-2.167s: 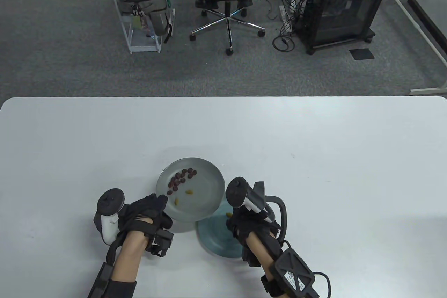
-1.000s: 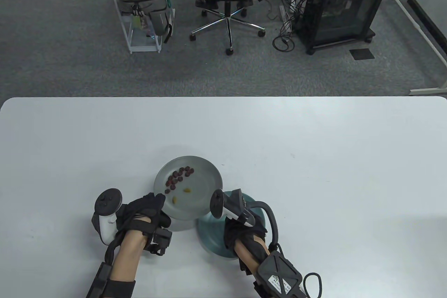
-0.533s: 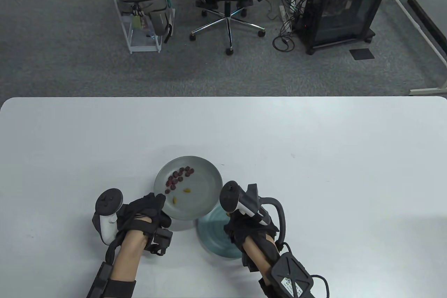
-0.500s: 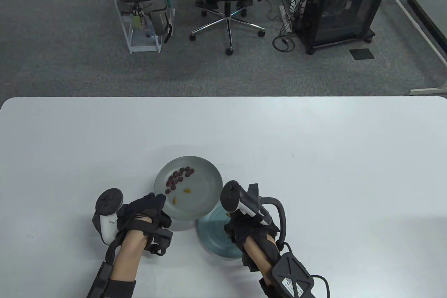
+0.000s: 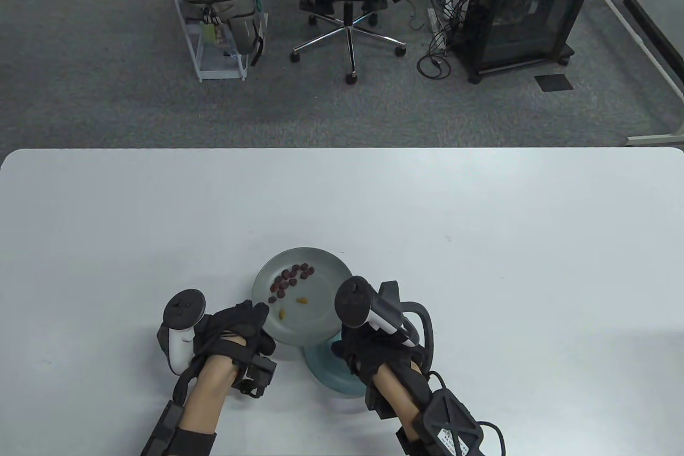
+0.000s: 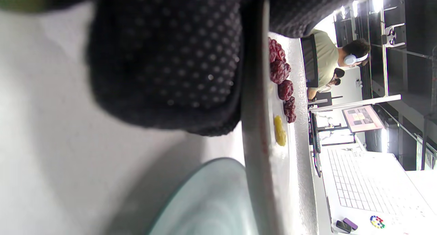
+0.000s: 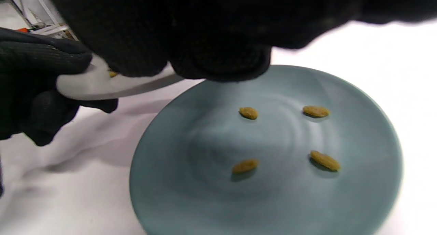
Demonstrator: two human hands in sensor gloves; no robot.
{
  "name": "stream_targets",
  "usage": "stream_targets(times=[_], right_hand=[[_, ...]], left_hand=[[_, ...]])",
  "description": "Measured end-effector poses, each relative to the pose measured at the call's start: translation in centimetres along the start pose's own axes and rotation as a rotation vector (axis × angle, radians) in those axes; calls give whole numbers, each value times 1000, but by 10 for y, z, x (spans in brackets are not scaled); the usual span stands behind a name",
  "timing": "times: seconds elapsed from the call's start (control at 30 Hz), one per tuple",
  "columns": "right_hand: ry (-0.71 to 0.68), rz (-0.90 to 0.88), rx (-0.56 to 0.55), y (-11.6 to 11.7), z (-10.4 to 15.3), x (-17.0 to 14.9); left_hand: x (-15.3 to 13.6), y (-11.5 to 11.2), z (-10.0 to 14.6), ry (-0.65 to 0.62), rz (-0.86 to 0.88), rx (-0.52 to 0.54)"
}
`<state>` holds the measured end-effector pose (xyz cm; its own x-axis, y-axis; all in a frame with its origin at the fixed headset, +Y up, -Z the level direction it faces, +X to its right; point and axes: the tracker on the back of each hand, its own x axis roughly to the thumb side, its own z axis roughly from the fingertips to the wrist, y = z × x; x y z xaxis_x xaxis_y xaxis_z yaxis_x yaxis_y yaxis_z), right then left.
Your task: Pick raisins with hand pinch into plate
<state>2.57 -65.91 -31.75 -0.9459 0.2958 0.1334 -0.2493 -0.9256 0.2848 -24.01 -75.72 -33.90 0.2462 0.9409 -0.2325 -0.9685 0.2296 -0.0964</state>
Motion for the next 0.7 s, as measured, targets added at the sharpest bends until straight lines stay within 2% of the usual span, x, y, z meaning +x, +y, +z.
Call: stream_targets(times=[0.23,0.43,0.7], right_hand=[[2,-60,-60,-2,-3,-3],[27,-90,-84,2,-8,-7],[37,-138,-170,4,-13,-10]], left_hand=[[2,-16,1,-5,-16,-50],[4,-24,3,-17,-44,-74],[7,-32,5,-28,-49,-101]])
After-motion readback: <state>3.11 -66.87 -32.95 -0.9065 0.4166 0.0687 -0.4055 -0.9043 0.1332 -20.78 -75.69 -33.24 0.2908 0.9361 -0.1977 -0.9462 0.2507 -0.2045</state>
